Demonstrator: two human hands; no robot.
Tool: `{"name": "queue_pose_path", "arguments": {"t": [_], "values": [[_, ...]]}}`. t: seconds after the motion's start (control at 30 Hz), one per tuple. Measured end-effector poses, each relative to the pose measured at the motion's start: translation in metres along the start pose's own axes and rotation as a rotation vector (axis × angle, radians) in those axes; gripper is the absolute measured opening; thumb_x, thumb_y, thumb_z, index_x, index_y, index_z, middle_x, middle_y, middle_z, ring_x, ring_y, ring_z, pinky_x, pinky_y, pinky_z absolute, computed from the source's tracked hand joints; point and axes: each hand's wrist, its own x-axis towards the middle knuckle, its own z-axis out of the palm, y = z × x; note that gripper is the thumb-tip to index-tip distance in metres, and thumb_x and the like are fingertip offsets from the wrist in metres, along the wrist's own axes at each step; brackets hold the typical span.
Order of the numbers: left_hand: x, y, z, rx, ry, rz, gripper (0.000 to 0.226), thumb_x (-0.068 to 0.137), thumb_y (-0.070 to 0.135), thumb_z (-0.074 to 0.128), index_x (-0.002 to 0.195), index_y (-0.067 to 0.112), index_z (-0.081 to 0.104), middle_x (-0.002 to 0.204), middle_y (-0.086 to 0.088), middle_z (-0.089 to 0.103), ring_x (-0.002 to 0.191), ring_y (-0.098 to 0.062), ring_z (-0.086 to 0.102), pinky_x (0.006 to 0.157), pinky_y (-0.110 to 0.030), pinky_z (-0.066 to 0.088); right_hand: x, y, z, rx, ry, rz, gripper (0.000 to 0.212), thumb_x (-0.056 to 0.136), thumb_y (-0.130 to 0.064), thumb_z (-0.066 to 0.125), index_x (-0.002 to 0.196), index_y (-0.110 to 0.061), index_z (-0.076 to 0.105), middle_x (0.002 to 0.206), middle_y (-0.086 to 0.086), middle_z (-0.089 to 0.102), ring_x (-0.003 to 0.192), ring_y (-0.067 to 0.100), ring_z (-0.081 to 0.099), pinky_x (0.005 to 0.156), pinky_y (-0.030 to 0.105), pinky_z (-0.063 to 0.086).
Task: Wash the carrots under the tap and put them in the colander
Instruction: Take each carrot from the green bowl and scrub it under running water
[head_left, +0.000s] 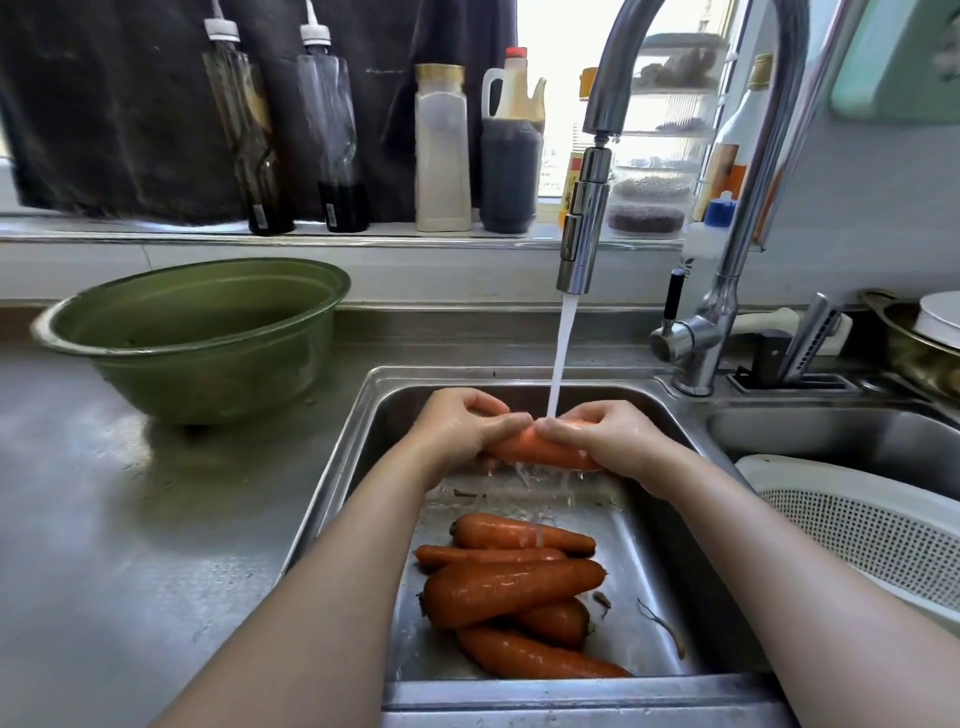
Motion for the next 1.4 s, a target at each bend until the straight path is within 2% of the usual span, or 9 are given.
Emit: {"name": "queue_pose_path", "arguments": {"t": [0.2,0.3,0.43,0.5,0.67,0.77,0.87,1.13,1.4], "values": [[0.004,-0.003,-0.008,-0.414,0.128,-0.195,0.061,0.070,0.023,0.093,0.121,0.004,0.064,0.122,-0.019,0.066,0.097,-0.029,0.072,0.081,-0.042,0.065,0.006,0.009,-0.002,0.208,-0.215,0.073,0.026,0.099,-0.034,0.068,0.124,-0.024,0.069,0.116,0.016,0.071,0.091,0.025,0.070,0.060,0.029,0.053],[0.002,0.003,-0.009,-0.549,0.095,-0.173,0.055,0.085,0.008,0.081,0.134,-0.001,0.059,0.118,-0.020,0.070,0.096,-0.028,0.074,0.071,-0.031,0.065,0.006,0.011,0.000,0.246,-0.267,0.109,0.029,0.101,-0.033,0.066,0.128,-0.023,0.069,0.113,0.015,0.074,0.088,0.023,0.070,0.060,0.030,0.053],[0.001,0.007,0.003,-0.479,0.057,-0.091,0.047,0.090,0.010,0.077,0.133,0.004,0.058,0.118,-0.015,0.070,0.103,-0.029,0.073,0.078,-0.037,0.065,0.005,0.010,0.011,0.021,-0.196,0.099,0.077,0.071,-0.080,0.071,0.123,-0.023,0.071,0.108,0.006,0.075,0.093,0.022,0.073,0.070,0.034,0.058],[0.000,0.008,0.007,-0.473,0.050,-0.074,0.039,0.091,0.013,0.076,0.127,0.012,0.060,0.115,-0.013,0.071,0.100,-0.026,0.074,0.078,-0.037,0.065,0.002,0.003,0.018,0.002,-0.133,0.091,0.077,0.078,-0.084,0.060,0.117,-0.019,0.071,0.106,0.005,0.074,0.096,0.022,0.072,0.077,0.033,0.058],[0.002,0.010,0.011,-0.411,0.116,-0.047,0.045,0.090,0.024,0.080,0.130,0.010,0.065,0.112,-0.011,0.075,0.098,-0.025,0.076,0.079,-0.038,0.065,-0.001,-0.006,0.025,0.225,-0.243,0.089,0.062,0.097,-0.068,0.047,0.125,-0.015,0.064,0.100,0.015,0.076,0.080,0.027,0.076,0.072,0.042,0.063],[0.003,0.011,0.007,-0.405,0.176,-0.052,0.044,0.090,0.026,0.079,0.130,0.013,0.064,0.116,-0.009,0.073,0.103,-0.023,0.072,0.073,-0.031,0.061,0.001,-0.001,0.020,0.383,-0.395,0.128,0.048,0.104,-0.044,0.052,0.141,-0.013,0.055,0.119,0.017,0.074,0.102,0.034,0.074,0.097,0.053,0.058],[0.006,0.007,0.005,-0.358,0.214,-0.046,0.053,0.088,0.034,0.080,0.135,0.015,0.064,0.121,-0.006,0.071,0.112,-0.026,0.067,0.097,-0.043,0.057,0.001,0.000,0.015,0.507,-0.474,0.100,0.037,0.107,-0.022,0.052,0.142,-0.012,0.055,0.126,0.019,0.070,0.113,0.035,0.068,0.105,0.055,0.051],[0.003,0.009,0.012,-0.306,0.200,-0.018,0.048,0.089,0.034,0.080,0.131,0.015,0.065,0.119,-0.005,0.073,0.111,-0.024,0.068,0.098,-0.039,0.054,-0.002,-0.009,0.028,0.339,-0.241,0.119,0.062,0.099,-0.063,0.050,0.127,-0.009,0.061,0.100,0.016,0.078,0.080,0.028,0.076,0.073,0.039,0.061],[0.002,0.014,0.016,-0.348,0.229,-0.062,0.056,0.090,0.037,0.077,0.138,0.017,0.058,0.124,-0.006,0.066,0.115,-0.027,0.064,0.095,-0.039,0.053,-0.004,-0.007,0.016,0.515,-0.437,0.117,0.034,0.106,-0.022,0.055,0.136,-0.006,0.057,0.121,0.018,0.073,0.105,0.034,0.072,0.089,0.046,0.059]]}}
